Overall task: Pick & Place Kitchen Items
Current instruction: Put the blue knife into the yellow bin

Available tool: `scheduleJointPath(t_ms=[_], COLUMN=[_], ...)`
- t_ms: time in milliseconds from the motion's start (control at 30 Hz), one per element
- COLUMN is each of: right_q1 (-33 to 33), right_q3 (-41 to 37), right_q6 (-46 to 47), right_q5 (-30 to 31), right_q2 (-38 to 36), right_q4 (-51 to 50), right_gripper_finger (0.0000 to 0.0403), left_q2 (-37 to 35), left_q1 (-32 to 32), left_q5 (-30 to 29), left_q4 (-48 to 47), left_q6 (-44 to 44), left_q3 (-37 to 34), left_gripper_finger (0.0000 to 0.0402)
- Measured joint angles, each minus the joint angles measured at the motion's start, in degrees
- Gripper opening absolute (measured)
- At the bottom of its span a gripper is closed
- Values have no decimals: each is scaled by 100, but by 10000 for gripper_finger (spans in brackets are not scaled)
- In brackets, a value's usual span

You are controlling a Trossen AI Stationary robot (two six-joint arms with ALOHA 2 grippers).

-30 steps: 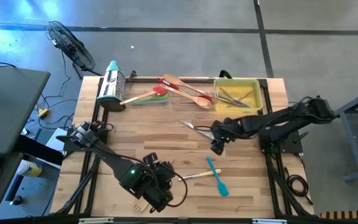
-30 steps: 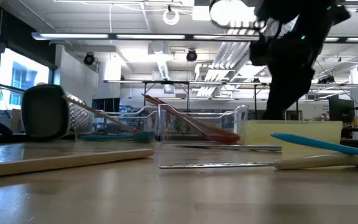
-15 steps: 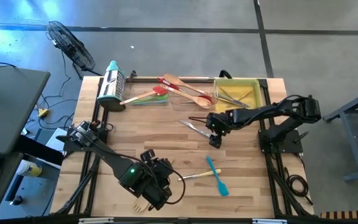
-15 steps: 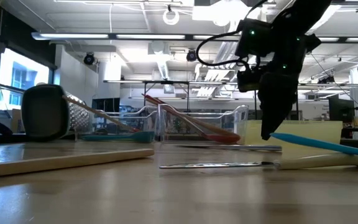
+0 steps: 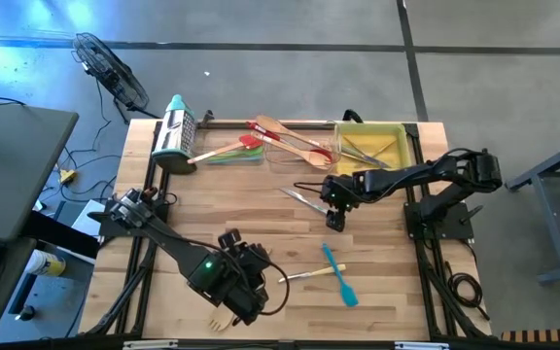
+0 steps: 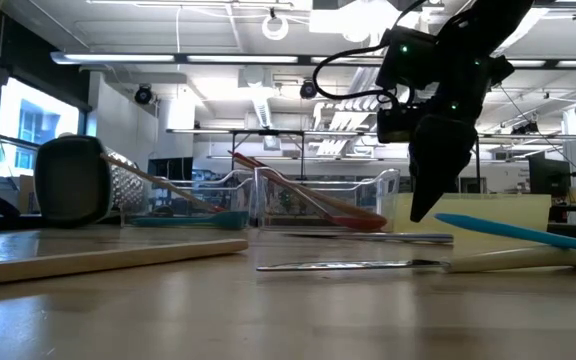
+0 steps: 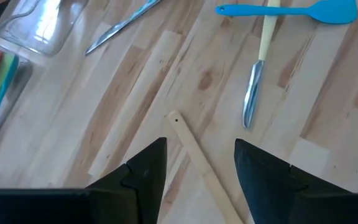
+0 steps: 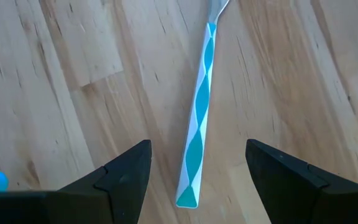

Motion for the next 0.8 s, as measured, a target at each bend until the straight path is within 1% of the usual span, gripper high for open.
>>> scheduleJointPath(t_ms=[200,533,700,800], right_q1=[0,7,-31,-33], right_q3=[0,44,70,68], right_q6=[-238,-224,-189,-239], right_q5=[-35,32,15,45], right_q2=[114,869,992,992], right_q4=[14,44,-13,-102], right_gripper_finger=[254,254,253,240], left_q2=[0,0,0,0], left_q1=[80,117,154,156], left_q5=[-60,-76,-63,-54], left_q4=[-2,-13,-14,-11], left_q6=[0,2,4,7], left_q3=[0,0,0,0], left_gripper_finger=[180,180,180,180])
